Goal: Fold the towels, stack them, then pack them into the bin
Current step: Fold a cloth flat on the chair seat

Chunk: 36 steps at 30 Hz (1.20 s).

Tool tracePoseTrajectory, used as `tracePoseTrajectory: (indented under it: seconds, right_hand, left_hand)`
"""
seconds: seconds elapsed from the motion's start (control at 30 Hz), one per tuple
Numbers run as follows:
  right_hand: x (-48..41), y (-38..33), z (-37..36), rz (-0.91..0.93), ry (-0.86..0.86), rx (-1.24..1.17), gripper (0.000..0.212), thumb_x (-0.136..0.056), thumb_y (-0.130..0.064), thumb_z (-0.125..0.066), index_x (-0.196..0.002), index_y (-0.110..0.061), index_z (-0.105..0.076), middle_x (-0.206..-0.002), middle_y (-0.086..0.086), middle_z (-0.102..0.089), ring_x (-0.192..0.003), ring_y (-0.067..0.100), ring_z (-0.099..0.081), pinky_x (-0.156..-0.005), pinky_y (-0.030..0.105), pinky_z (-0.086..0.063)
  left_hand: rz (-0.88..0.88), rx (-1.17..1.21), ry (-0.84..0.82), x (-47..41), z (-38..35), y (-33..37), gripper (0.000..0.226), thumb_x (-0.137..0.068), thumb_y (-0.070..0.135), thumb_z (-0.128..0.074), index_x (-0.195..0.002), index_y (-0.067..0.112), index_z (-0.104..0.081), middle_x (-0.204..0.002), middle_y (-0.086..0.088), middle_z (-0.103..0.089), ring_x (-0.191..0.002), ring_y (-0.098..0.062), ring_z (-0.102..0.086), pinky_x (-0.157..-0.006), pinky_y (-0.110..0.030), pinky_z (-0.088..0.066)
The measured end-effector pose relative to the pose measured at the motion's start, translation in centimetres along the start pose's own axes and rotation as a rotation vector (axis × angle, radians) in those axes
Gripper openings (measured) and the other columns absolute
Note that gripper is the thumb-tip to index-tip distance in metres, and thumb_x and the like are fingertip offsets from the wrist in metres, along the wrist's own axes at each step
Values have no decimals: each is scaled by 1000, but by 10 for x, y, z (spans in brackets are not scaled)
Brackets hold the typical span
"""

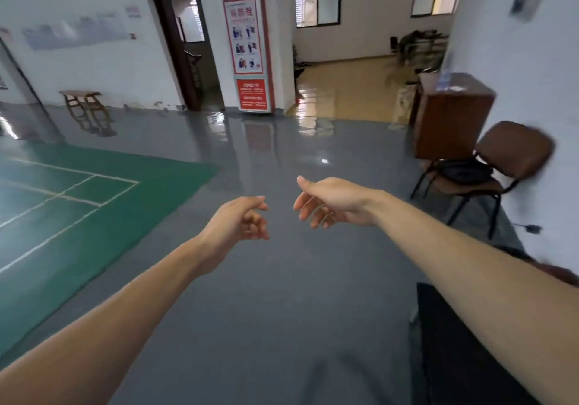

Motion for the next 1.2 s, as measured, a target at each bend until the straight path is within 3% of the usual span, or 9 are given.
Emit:
tracePoseTrajectory:
  seconds: [0.27, 0.5, 0.73, 0.9, 1.2]
  right_hand:
    - [148, 155, 109, -208, 354, -192, 55, -95, -56, -42, -96, -8, -67, -82, 5, -67, -67, 18, -60, -57, 26, -45]
    - [299, 269, 121, -408, 767, -445, 46, -96, -50, -44, -90, -10, -66, -74, 2, -66, -58, 15, -59, -51, 23, -41]
    - [428, 325, 44, -557, 1141, -690, 40, -99, -42, -45, -87, -8, -63, -72, 5, -62, -56, 17, -54, -54, 25, -40]
    - [517, 342, -30, -636, 1293, -725, 38, -100, -39, -44, -86, -8, -62, -72, 4, -64, -58, 17, -56, -57, 26, -43]
    - [676, 376, -170, -791, 1508, -850, 35, -100, -36, -45, -94, -7, -63, -73, 4, -62, -59, 16, -56, -57, 25, -46]
  left_hand:
    - [89, -39, -367, -1, -214, -36, 23, -96, 30, -49, -91, 11, -60, -63, -7, -61, -61, -20, -61, -90, -46, -49]
    - [131, -145, -760, 44, -360, -69, 27, -97, 32, -46, -93, 10, -61, -68, -7, -61, -68, -22, -63, -81, -35, -49]
    - [160, -246, -1156, 135, -451, -121, 26, -97, 30, -48, -92, 9, -63, -68, -7, -62, -72, -25, -63, -81, -37, -49]
    - [193, -303, -1373, 226, -487, -147, 25, -97, 27, -47, -89, 8, -61, -66, -8, -60, -63, -21, -59, -71, -31, -46]
    - [79, -494, -1635, 395, -524, -177, 21, -94, 24, -50, -88, 10, -64, -68, -4, -64, -65, -19, -62, -74, -32, -48]
Point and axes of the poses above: each hand's wrist, its own x-axis away from the middle knuckle, its own z-axis out of the back of the hand, y = z × x, the point moved 8 cm from there along -x, towards the middle knuckle
